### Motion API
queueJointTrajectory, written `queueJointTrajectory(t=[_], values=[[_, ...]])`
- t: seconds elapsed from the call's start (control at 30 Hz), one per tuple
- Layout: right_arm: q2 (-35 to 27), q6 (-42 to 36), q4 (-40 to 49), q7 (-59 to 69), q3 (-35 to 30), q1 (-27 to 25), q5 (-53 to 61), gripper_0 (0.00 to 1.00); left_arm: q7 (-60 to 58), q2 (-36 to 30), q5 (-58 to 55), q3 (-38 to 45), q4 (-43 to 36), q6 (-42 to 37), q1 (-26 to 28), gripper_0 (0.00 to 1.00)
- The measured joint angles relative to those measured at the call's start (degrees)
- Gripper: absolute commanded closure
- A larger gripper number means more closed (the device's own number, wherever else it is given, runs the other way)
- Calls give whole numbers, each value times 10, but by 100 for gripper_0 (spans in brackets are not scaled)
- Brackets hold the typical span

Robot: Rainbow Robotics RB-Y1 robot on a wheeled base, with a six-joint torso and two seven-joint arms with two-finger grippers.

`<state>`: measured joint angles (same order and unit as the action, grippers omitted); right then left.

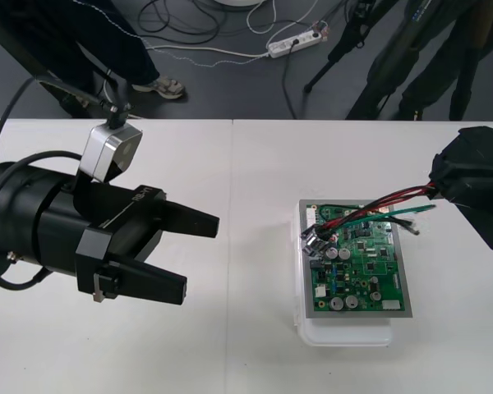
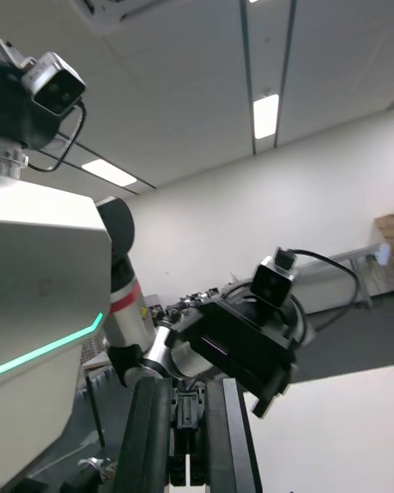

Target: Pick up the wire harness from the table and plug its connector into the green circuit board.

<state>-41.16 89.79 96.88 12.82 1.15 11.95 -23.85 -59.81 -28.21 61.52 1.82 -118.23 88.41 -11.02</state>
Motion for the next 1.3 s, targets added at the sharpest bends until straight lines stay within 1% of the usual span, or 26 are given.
queueJointTrajectory(t=[0.27, 0.37, 0.47, 0.63, 0.73, 1.0, 1.3], values=[[1, 0, -7, 0, -45, -11, -61, 100, 4, 3, 19, 6, -30, -4, 35, 0], [10, 0, -6, 0, -62, -12, -87, 100, 25, 6, 29, 6, -35, -8, 41, 0], [23, 0, -2, 0, -81, -13, -115, 100, 73, 12, 38, 6, -35, -12, 43, 0], [49, 0, 23, 0, -109, -19, -153, 100, 193, 19, 54, 6, -36, -26, 43, 0], [63, 0, 46, 0, -116, -27, -174, 100, 230, 21, 58, 6, -36, -36, 43, 0], [95, -7, 117, 0, -124, -51, -235, 100, 231, 21, 77, 6, -36, -66, 37, 0], [116, -75, 185, 0, -126, -72, -300, 100, 232, 21, 82, 2, -36, -100, 22, 0]])
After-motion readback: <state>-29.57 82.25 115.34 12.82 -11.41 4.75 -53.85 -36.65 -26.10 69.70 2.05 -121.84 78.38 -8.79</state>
